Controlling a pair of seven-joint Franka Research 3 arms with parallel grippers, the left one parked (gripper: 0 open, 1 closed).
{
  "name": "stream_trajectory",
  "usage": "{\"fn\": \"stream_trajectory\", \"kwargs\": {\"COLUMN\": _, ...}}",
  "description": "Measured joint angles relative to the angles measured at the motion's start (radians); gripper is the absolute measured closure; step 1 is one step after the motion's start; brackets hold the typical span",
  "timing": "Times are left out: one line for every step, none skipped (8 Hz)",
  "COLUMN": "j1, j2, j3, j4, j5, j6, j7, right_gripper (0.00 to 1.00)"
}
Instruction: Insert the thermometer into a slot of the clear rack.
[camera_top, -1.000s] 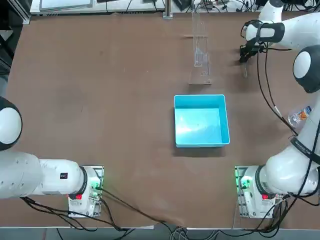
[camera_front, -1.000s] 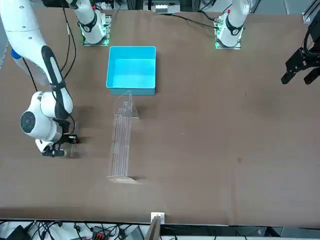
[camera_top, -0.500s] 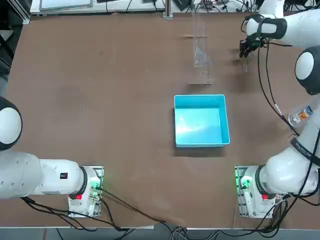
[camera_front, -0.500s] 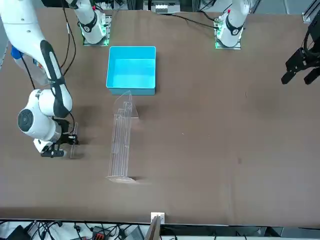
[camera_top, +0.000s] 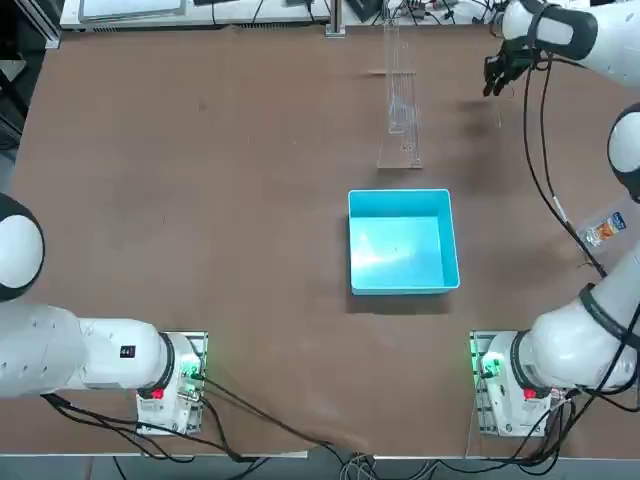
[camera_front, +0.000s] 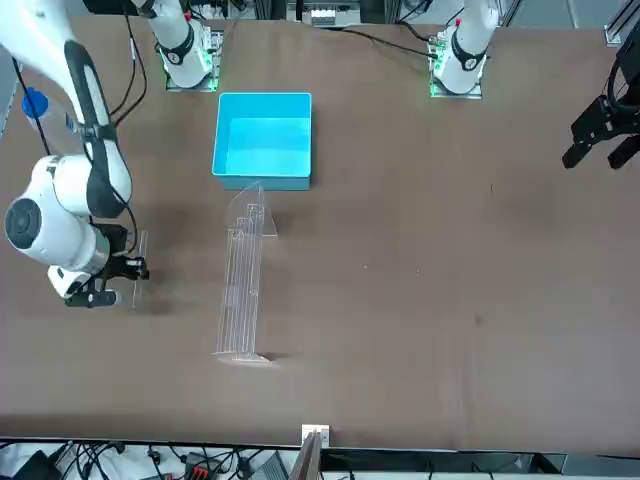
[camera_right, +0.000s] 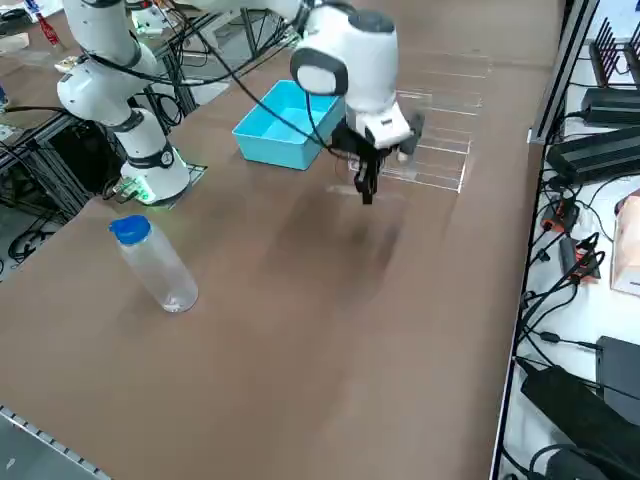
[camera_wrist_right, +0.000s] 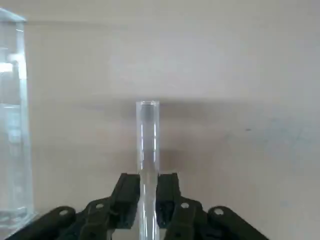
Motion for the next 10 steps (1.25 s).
{"fn": "stream_trajectory", "kwargs": {"j1": 0.001, "j2": -0.026, "j3": 0.023, "j4": 0.0, "j5": 0.01, "j6": -0.025, "j7": 0.036, "right_gripper": 0.78}}
{"fn": "stream_trajectory", "kwargs": {"j1": 0.003, "j2": -0.044, "j3": 0.045, "j4": -0.001, "j5": 0.022, "j6": -0.04, "j7": 0.076, "right_gripper": 0.78}}
{"fn": "stream_trajectory", "kwargs": {"j1": 0.004, "j2": -0.053, "j3": 0.066, "j4": -0.001, "j5": 0.036, "j6": -0.044, "j7": 0.121, "right_gripper": 0.78}}
{"fn": "stream_trajectory", "kwargs": {"j1": 0.005, "j2": -0.054, "j3": 0.092, "j4": 0.0, "j5": 0.047, "j6": -0.043, "j7": 0.176, "right_gripper": 0.78}}
{"fn": "stream_trajectory", "kwargs": {"j1": 0.009, "j2": -0.054, "j3": 0.116, "j4": 0.003, "j5": 0.05, "j6": -0.041, "j7": 0.235, "right_gripper": 0.78}}
{"fn": "stream_trajectory", "kwargs": {"j1": 0.016, "j2": -0.054, "j3": 0.132, "j4": 0.012, "j5": 0.053, "j6": -0.04, "j7": 0.284, "right_gripper": 0.78}}
{"fn": "stream_trajectory", "kwargs": {"j1": 0.027, "j2": -0.054, "j3": 0.136, "j4": 0.021, "j5": 0.07, "j6": -0.04, "j7": 0.316, "right_gripper": 0.78}}
{"fn": "stream_trajectory", "kwargs": {"j1": 0.038, "j2": -0.054, "j3": 0.136, "j4": 0.027, "j5": 0.119, "j6": -0.039, "j7": 0.33, "right_gripper": 0.78}}
{"fn": "stream_trajectory", "kwargs": {"j1": 0.047, "j2": -0.054, "j3": 0.136, "j4": 0.033, "j5": 0.181, "j6": -0.033, "j7": 0.332, "right_gripper": 0.78}}
{"fn": "stream_trajectory", "kwargs": {"j1": 0.051, "j2": -0.052, "j3": 0.136, "j4": 0.041, "j5": 0.219, "j6": -0.021, "j7": 0.332, "right_gripper": 0.78}}
